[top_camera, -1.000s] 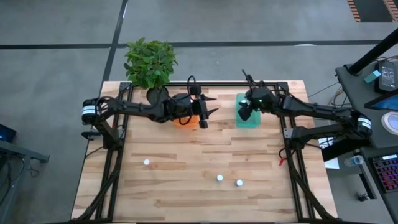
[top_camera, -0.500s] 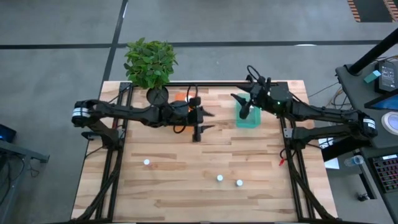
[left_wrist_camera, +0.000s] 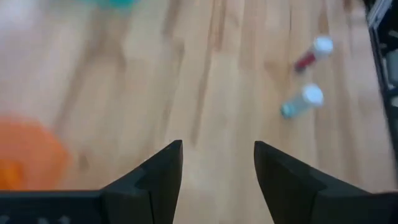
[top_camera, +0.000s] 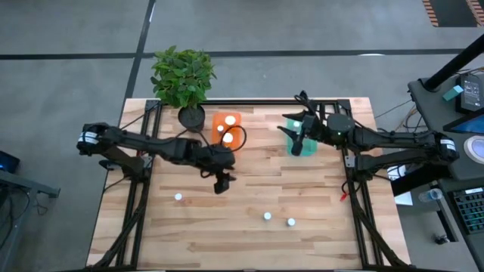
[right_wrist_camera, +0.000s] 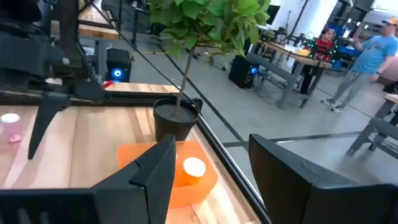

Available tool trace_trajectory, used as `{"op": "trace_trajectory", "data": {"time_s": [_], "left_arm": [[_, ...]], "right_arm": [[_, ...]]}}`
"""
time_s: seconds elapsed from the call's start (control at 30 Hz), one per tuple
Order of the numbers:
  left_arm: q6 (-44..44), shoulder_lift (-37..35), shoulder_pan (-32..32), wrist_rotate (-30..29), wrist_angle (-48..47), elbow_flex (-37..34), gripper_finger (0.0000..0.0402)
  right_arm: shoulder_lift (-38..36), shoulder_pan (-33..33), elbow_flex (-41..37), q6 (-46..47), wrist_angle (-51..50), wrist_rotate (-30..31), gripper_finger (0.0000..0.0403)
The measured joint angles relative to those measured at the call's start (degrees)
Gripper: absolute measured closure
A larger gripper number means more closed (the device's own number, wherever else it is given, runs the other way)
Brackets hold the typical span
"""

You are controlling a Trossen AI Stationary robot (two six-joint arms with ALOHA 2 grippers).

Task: Pick and place medicine bottles into bin by pill shape (circle, oval)
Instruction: Put the pink tablet bottle into the green bin

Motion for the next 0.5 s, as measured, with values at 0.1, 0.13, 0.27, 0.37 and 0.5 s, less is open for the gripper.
{"op": "trace_trajectory", "data": {"time_s": [0.1,0.13,0.27,0.37,0.5], "left_arm": [[-6.80,-0.15,-0.77,3.46,-4.20,-0.01,0.0221],[-8.74,-0.33,-0.95,4.82,-6.28,0.02,0.0221],[-16.79,-0.95,-1.19,12.37,-14.58,0.25,0.0221],[-23.21,-1.37,-2.06,17.49,-21.27,0.20,0.0221],[-28.41,-2.02,-6.64,21.90,-32.00,0.18,0.0221]], "right_arm": [[0.05,1.15,-0.31,-0.95,-0.09,-0.12,0.0211],[0.09,1.56,-0.41,-1.19,-0.10,-0.22,0.0211],[-0.09,2.67,-1.15,-1.08,-0.02,-0.20,0.0211],[-0.32,2.86,-1.95,-0.33,0.13,-0.18,0.0211],[-0.35,2.84,-3.53,0.39,0.76,-0.16,0.0211]]}}
